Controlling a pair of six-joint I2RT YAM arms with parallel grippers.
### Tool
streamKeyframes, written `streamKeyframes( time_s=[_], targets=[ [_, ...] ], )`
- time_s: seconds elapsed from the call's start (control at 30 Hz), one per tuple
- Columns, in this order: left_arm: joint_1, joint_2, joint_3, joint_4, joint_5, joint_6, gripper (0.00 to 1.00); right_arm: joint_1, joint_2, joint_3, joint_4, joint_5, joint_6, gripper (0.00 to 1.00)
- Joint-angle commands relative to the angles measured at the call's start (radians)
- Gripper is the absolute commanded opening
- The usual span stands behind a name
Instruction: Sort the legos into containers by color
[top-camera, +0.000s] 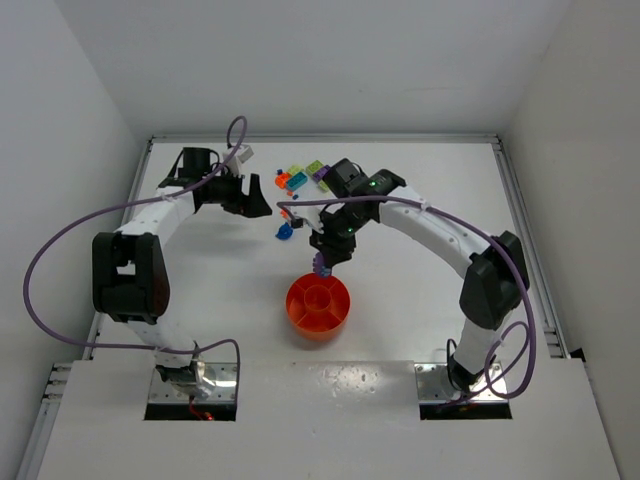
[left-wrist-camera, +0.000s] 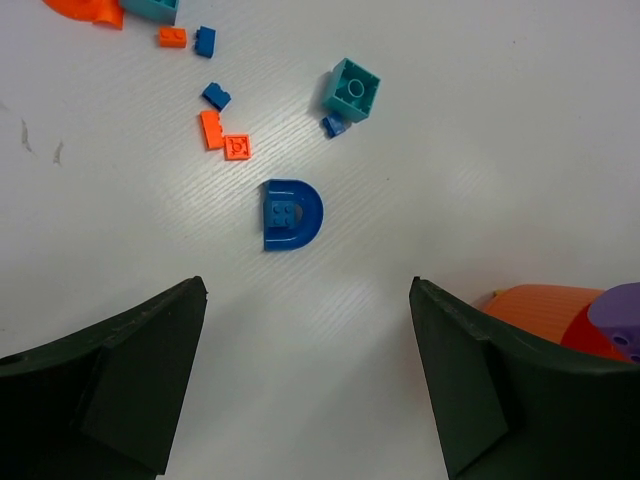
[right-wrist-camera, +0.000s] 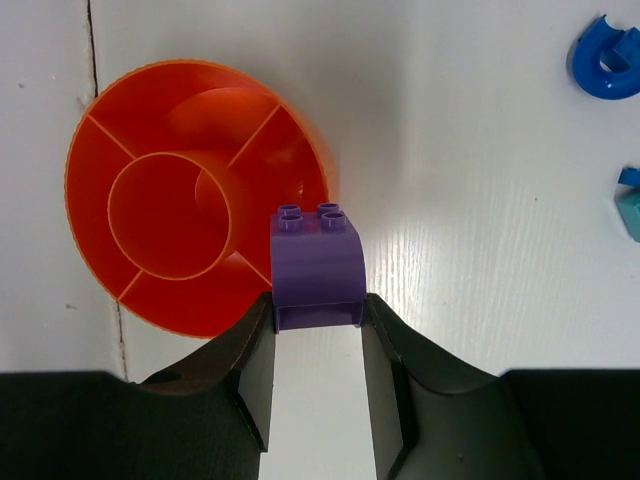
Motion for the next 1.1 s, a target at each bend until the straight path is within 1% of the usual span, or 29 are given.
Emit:
streamKeyframes(
  time_s=[0.0, 0.33, 0.37, 0.4, 0.47, 0.5, 0.6, 0.7, 0.77, 0.83, 0.87, 0.93, 0.97, 1.0, 1.03, 1.07],
  targets=[
    [0.015, -0.001, -0.003, 0.012, 0.022, 0.023, 0.88, 0.026, -0.016, 0.031, 0.005, 0.004, -0.033, 0.0],
    [0.024, 0.008, -0.014, 0.012, 0.022, 0.051, 0.88, 0.046, 0.002, 0.05, -0.061, -0.045, -0.071, 0.01],
    [0.024, 0.008, -0.014, 0.012, 0.022, 0.051, 0.88, 0.046, 0.002, 0.05, -0.061, -0.045, -0.071, 0.04],
    [0.024, 0.008, -0.014, 0.003, 0.022, 0.051, 0.88, 0.046, 0.002, 0.061, -0.07, -0.045, -0.071, 0.12],
    [0.033, 0.008, -0.014, 0.002, 0.022, 0.06, 0.88, 0.046, 0.023, 0.073, -0.095, -0.045, -0.08, 0.22],
    [0.033, 0.008, -0.023, 0.002, 0.022, 0.06, 0.88, 0.055, 0.023, 0.091, -0.106, -0.045, -0.08, 0.31],
    [0.033, 0.008, -0.032, 0.002, 0.032, 0.06, 0.88, 0.055, 0.036, 0.1, -0.115, -0.045, -0.089, 0.42],
    [0.033, -0.001, -0.041, 0.002, 0.032, 0.069, 0.88, 0.064, 0.027, 0.088, -0.101, -0.045, -0.089, 0.47],
    [0.033, -0.001, -0.05, 0.002, 0.032, 0.069, 0.88, 0.064, 0.027, 0.088, -0.089, -0.036, -0.089, 0.47],
    [0.033, -0.001, -0.05, 0.002, 0.032, 0.069, 0.88, 0.064, 0.027, 0.088, -0.089, -0.036, -0.089, 0.5],
    [0.033, -0.001, -0.05, 0.002, 0.032, 0.069, 0.88, 0.064, 0.027, 0.088, -0.077, -0.036, -0.077, 0.5],
    [0.033, -0.001, -0.041, 0.022, 0.051, 0.069, 0.88, 0.037, 0.016, 0.088, -0.003, -0.016, 0.004, 0.5],
    [0.033, -0.001, -0.029, 0.031, 0.052, 0.069, 0.88, 0.014, 0.004, 0.088, 0.036, -0.007, 0.11, 0.5],
    [0.033, 0.009, -0.017, 0.041, 0.052, 0.069, 0.88, 0.003, -0.015, 0.088, 0.123, 0.057, 0.156, 0.48],
    [0.033, 0.022, -0.001, 0.051, 0.061, 0.059, 0.88, -0.011, -0.027, 0.058, 0.176, 0.082, 0.202, 0.46],
    [0.023, 0.035, 0.017, 0.052, 0.061, 0.059, 0.87, -0.051, -0.039, 0.042, 0.228, 0.12, 0.307, 0.46]
  ],
)
